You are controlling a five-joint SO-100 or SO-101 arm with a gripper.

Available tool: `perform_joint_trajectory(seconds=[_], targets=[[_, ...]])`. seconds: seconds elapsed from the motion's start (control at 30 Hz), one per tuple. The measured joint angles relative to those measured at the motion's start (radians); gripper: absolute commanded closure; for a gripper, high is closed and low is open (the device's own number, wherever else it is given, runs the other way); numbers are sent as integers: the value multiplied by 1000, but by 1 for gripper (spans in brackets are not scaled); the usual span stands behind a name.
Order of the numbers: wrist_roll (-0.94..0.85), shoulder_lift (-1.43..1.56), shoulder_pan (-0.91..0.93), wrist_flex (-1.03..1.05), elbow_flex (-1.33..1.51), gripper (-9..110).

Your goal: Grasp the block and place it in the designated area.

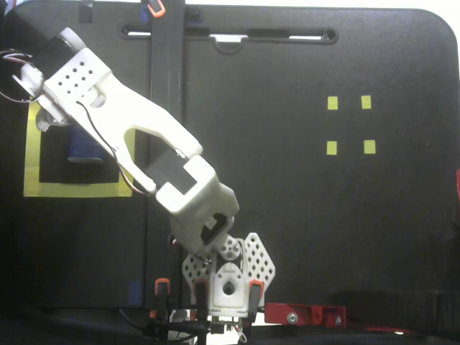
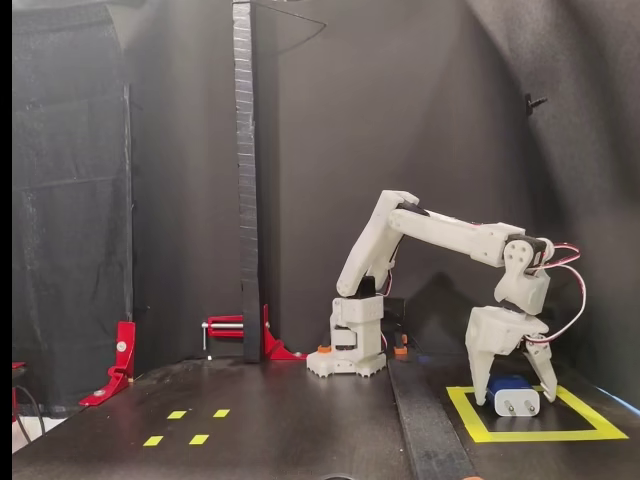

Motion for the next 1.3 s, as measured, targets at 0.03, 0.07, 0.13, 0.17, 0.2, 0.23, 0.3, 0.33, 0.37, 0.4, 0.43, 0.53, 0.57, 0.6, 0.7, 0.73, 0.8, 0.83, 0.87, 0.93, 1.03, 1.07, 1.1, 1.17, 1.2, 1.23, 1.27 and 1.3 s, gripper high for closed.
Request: perform_joint_trajectory(seconds=[0.03,0.07,0.13,0.17,0.2,0.23,0.3,0.33,0.37,0.4,0.43,0.53,0.57,0.6,0.7,0.73,0.8,0.83,0.87,0.93,1.03,1.07,1.1,1.17,1.2,1.23,1.27,1.3], targets=[[0,8,0,3,0,61],[-5,12,0,8,0,61],[-8,20,0,11,0,61],[-8,23,0,11,0,61],[-8,23,0,11,0,62],[-8,23,2,12,0,62],[-8,23,5,14,0,62],[-8,23,6,15,0,65],[-8,23,6,15,0,69],[-8,23,6,15,0,73],[-8,23,5,15,0,76],[-8,23,3,15,0,82],[-8,23,5,15,0,83],[-8,23,6,14,0,85],[-8,23,6,12,0,93],[-8,23,6,12,0,94],[-8,23,6,12,0,98],[-8,23,6,12,0,99],[-8,23,8,12,0,100],[-8,23,11,12,0,101],[-8,23,12,12,0,101],[-8,23,12,12,0,101],[-8,23,12,12,0,101],[3,23,12,11,0,101],[12,23,12,5,0,101],[38,23,12,0,0,101],[66,23,11,-6,0,101],[101,23,11,-20,0,101]])
